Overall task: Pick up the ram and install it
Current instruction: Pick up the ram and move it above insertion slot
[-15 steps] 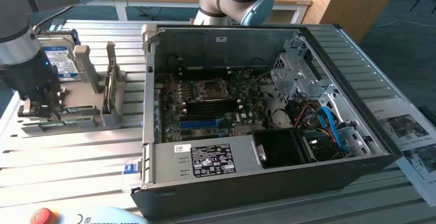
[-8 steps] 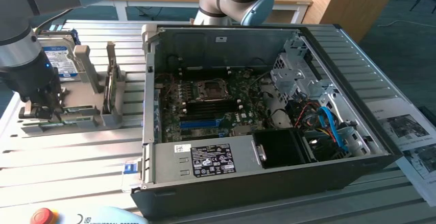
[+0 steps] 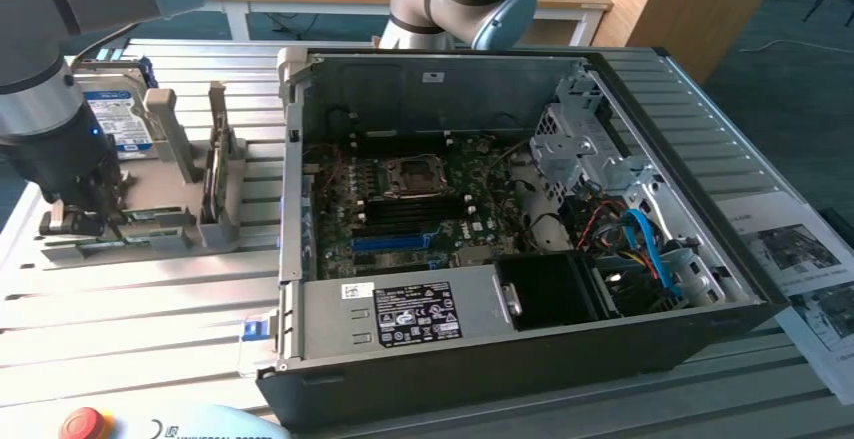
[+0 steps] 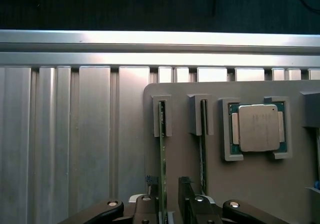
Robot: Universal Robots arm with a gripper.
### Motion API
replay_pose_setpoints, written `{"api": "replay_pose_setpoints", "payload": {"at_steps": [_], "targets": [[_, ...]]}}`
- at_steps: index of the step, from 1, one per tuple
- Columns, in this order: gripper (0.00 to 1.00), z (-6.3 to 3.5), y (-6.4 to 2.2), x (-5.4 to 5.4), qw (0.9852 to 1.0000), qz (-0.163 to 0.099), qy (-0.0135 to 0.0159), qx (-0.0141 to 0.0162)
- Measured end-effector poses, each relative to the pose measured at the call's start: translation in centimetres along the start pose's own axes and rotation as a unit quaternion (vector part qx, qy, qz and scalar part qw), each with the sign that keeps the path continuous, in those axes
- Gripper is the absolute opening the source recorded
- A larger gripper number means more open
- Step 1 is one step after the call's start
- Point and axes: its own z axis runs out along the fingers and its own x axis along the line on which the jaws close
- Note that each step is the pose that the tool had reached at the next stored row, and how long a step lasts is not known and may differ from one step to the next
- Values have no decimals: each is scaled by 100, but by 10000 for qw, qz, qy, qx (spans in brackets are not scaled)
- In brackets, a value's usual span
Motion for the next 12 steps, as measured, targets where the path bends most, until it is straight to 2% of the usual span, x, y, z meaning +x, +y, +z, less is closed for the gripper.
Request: {"api": "replay_pose_setpoints", "payload": {"at_steps": [5, 7, 8, 12], "targets": [[30, 12, 0, 1, 10000, 0, 1, -1], [28, 12, 0, 1, 10000, 0, 1, -1], [21, 13, 0, 1, 10000, 0, 0, -1], [21, 13, -9, 0, 10000, 0, 0, 0]]}}
